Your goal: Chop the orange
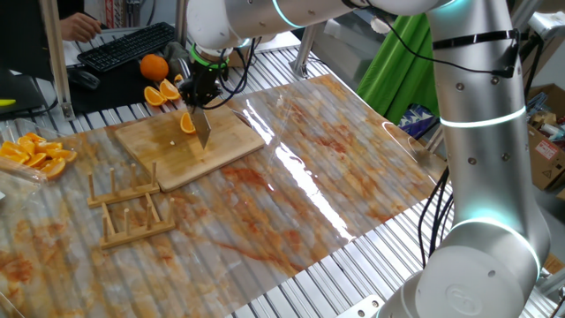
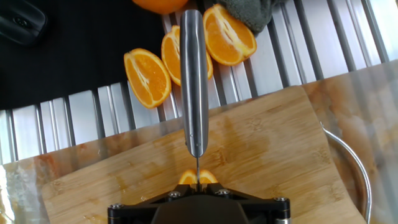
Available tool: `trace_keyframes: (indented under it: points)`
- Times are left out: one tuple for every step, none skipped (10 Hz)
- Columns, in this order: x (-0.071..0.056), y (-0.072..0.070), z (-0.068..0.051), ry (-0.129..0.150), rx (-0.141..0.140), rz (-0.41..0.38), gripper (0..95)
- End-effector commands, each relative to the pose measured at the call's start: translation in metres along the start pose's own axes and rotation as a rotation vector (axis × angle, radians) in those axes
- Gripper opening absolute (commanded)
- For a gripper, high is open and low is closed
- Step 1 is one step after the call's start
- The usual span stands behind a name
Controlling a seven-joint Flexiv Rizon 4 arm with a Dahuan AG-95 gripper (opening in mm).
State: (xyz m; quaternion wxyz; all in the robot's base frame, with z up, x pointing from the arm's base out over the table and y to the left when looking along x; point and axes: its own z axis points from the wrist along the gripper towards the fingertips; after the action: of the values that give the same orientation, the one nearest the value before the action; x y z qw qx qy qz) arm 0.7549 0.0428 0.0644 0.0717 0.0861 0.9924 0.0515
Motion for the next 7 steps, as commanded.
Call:
trace_keyframes:
  points:
    - [-0.002,-0.001,0.013,0.005,0.004,-0.001,0.0]
    - [-0.003,-0.001,0.01,0.015,0.008,-0.002,0.0]
    - [-0.006,-0.001,-0.006,0.037,0.016,-0.003,0.0]
    - [-0.006,0.0,-0.008,0.037,0.014,0.0,0.0]
    - [-0.005,0.0,-0.003,0.034,0.014,0.0,0.0]
    - [-0.004,0.0,0.001,0.033,0.008,0.002,0.0]
    - [-0.003,0.0,0.004,0.028,0.006,0.004,0.0]
